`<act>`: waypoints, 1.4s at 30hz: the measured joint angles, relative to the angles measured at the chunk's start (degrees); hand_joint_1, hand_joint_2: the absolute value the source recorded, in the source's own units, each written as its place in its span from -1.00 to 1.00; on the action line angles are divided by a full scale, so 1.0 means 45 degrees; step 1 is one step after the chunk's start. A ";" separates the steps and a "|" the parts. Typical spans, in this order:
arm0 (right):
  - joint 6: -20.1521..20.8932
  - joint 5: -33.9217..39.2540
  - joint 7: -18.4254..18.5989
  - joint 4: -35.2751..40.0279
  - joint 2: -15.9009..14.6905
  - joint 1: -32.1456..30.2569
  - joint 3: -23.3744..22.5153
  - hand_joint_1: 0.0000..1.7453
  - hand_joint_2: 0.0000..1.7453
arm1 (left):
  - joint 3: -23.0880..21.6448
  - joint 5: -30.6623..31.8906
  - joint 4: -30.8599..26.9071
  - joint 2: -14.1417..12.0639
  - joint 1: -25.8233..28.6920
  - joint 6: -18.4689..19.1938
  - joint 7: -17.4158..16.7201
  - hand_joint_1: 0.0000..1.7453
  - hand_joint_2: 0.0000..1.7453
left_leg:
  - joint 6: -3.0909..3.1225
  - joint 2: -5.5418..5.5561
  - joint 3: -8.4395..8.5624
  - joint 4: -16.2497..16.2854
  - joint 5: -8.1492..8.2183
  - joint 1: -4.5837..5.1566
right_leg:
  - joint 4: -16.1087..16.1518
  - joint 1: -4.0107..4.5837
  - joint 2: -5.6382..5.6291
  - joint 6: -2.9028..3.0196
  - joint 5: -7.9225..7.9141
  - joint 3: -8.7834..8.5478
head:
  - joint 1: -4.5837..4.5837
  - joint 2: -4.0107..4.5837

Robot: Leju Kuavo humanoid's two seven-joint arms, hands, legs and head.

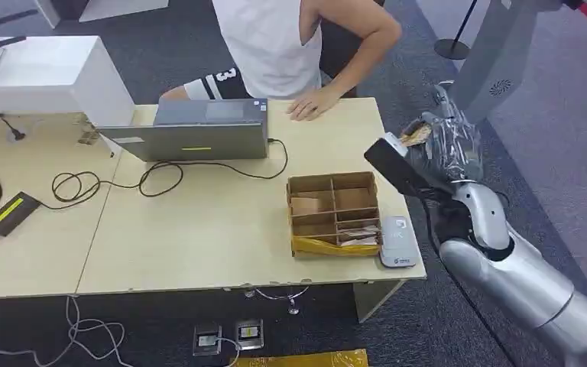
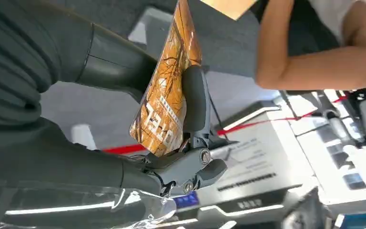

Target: Pass the card to the sensor for recognition and then transmit it.

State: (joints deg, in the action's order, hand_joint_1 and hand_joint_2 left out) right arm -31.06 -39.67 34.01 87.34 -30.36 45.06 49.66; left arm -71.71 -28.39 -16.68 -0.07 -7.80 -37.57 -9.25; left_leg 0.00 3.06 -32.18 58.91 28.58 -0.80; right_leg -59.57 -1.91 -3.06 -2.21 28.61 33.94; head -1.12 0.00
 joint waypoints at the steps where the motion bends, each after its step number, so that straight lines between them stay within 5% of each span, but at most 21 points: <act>1: -0.0189 0.0097 0.0009 0.0058 -0.0117 -0.0350 -0.0257 1.00 1.00 | 0.0000 0.0000 0.0000 0.0000 0.0020 -0.0034 0.0000 -1.00 -1.00 | 0.0000 -0.0001 0.0002 0.0000 0.0001 0.0000 | 0.0001 0.0001 -0.0001 0.0000 0.0000 0.0000 | 0.0011 0.0000; 9: -0.0890 0.0380 0.0102 0.0593 -0.0977 -0.2788 -0.2426 1.00 1.00 | 0.0000 0.0005 -0.0010 0.0000 0.0077 -0.0102 0.0000 -1.00 -1.00 | -0.0011 -0.0026 0.0002 -0.0001 0.0011 -0.0001 | 0.0002 0.0003 -0.0005 0.0001 -0.0001 -0.0004 | 0.0000 0.0000; 16: -0.0773 0.0297 0.0063 0.0632 -0.1123 -0.3530 -0.3415 1.00 1.00 | 0.0000 0.0000 -0.0131 0.0015 0.0151 -0.0170 0.0000 -1.00 -1.00 | -0.0012 -0.0024 0.0001 -0.0002 0.0009 -0.0002 | 0.0000 0.0007 -0.0007 0.0005 -0.0003 -0.0004 | 0.0005 0.0000; 42: 0.1767 0.0394 -0.1219 -0.0514 -0.0346 -0.4005 -0.3761 1.00 1.00 | 0.0005 0.0151 -0.0180 0.0214 0.0022 -0.0214 0.0000 -1.00 -1.00 | -0.0012 -0.0026 -0.0010 -0.0005 0.0009 -0.0003 | -0.0004 0.0006 -0.0002 0.0005 -0.0003 -0.0004 | 0.0006 0.0000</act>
State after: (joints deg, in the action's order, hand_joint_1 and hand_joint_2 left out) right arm -23.10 -37.90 28.52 85.02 -31.91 27.04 32.74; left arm -71.69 -27.71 -17.49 0.90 -7.70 -38.53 -9.25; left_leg -0.06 2.94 -32.22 58.89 28.62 -0.81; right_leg -59.58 -1.89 -3.07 -2.19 28.60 33.92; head -1.09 0.00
